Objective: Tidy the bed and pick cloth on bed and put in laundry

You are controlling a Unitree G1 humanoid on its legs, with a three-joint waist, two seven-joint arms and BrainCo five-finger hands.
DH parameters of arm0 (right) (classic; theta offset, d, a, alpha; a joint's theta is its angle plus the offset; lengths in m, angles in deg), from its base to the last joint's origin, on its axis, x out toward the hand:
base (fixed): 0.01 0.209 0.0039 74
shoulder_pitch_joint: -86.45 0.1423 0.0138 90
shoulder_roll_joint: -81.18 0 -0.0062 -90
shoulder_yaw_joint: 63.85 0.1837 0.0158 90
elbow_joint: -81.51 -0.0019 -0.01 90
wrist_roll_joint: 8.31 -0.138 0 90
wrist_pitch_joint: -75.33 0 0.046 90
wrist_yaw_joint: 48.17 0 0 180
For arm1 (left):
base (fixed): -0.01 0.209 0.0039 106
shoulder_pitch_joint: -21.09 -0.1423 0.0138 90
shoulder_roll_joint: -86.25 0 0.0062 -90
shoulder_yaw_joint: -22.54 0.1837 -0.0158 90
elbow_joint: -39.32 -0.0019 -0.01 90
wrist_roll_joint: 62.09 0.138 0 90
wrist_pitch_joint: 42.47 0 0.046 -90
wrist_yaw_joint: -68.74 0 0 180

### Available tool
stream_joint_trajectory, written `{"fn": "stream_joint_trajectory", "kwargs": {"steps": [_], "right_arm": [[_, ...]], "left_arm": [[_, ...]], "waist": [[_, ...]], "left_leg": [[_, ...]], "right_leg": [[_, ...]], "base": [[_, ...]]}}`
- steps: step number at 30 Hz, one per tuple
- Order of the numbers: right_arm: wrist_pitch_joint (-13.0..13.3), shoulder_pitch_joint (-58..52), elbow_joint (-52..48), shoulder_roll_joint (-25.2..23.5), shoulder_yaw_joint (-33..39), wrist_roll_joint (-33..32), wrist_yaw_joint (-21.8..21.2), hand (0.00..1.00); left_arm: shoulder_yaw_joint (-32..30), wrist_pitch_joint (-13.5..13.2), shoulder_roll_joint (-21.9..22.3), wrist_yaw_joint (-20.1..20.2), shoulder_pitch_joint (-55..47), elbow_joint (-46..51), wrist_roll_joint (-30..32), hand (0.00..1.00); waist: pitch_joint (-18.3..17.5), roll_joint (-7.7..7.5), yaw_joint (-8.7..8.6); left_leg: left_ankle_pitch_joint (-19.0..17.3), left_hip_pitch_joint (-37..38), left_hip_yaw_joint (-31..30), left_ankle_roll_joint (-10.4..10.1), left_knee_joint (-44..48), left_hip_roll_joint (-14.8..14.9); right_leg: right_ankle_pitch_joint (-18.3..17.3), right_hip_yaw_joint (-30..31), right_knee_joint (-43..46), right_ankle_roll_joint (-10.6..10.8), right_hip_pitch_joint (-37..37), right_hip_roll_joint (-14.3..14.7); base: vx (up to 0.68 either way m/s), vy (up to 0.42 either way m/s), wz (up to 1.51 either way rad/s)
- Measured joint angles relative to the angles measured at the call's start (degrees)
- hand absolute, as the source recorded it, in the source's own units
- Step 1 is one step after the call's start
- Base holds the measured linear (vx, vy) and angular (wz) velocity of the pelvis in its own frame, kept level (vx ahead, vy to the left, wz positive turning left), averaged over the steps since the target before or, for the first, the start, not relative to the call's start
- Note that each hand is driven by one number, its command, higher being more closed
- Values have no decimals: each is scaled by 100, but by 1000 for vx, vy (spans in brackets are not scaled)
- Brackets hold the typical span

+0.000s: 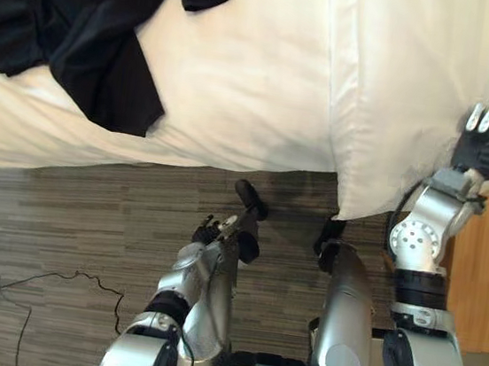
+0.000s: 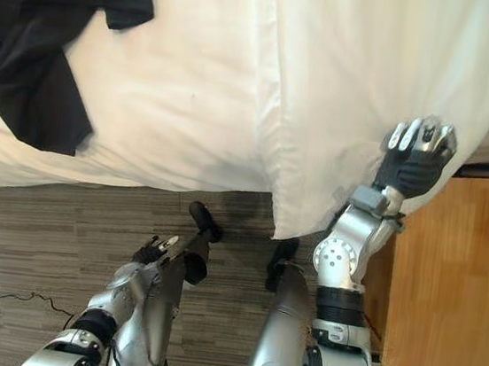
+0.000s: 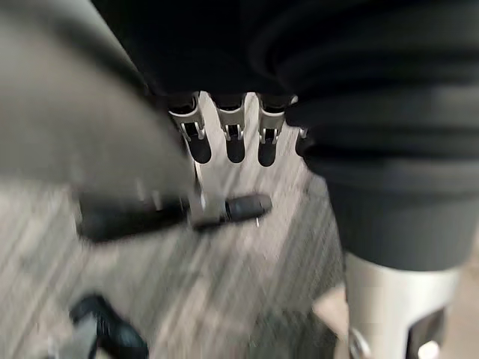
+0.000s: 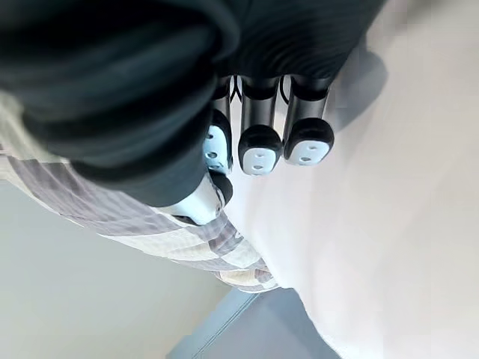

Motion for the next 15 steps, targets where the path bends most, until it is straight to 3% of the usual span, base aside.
{"fn": "stream_joint_trajectory", "kwargs": {"steps": [3,6,9,12,15], "right_arm": [[-389,-670,1649,-153,218,-315,9,100],[-558,-1305,2354,-444,241,-96,-167,100],[-562,-1631,2495,-403,235,401,-204,100],[-493,-1731,2497,-357,232,710,-185,100],[-377,-2009,2289,-368,231,740,-184,100]], "left_arm": [[-130,-13,163,-39,29,-81,-16,0],[-308,-41,227,-83,57,-350,-56,0],[-305,-117,226,-119,44,-385,-51,0],[-292,-194,142,-99,-14,-402,9,0],[-293,-162,-13,-37,-283,-463,80,0]], "waist": [[1,0,-16],[8,-12,-44],[-9,-43,-51],[-114,-175,-50],[-323,-416,-2]], "left_leg": [[-21,23,95,-32,-48,8],[-20,311,241,-30,-196,6],[-36,771,299,-55,-319,14],[-7,1156,313,-135,-614,-28],[67,1634,290,-176,-913,-121]], "right_leg": [[124,51,-176,7,31,78],[259,121,-339,19,241,127],[324,131,-590,74,741,186],[348,50,-891,100,1180,268],[366,-75,-1093,128,1699,294]], "base": [[53,5,-17],[83,5,-28],[63,7,-18],[67,0,-2],[121,-10,10]]}}
